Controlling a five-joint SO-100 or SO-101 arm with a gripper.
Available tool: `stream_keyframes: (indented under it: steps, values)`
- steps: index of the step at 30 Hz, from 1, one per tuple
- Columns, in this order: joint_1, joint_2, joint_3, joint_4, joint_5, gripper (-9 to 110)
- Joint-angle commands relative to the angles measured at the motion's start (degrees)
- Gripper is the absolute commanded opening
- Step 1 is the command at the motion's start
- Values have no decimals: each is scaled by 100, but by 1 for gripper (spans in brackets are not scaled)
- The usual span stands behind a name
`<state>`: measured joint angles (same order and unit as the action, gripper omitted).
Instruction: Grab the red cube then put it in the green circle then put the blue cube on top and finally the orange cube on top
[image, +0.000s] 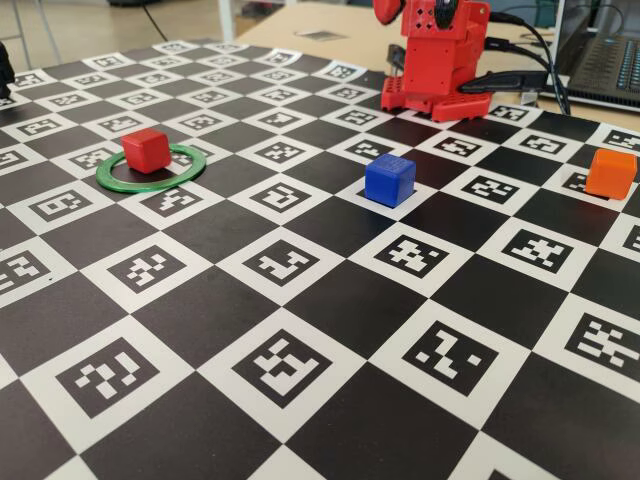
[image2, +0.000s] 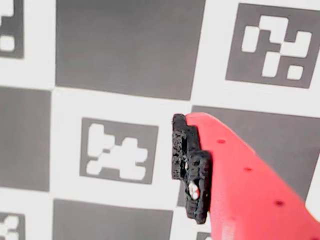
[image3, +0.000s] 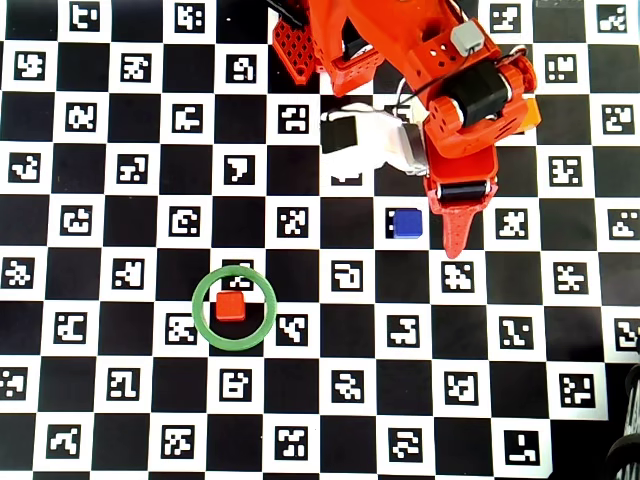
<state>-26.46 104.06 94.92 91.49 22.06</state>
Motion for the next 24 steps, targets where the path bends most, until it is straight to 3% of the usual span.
stream_keyframes:
  steps: [1,24]
  values:
    - [-44,413,149,-308,88,47]
    - [-185,369,2039,-1898,396,48]
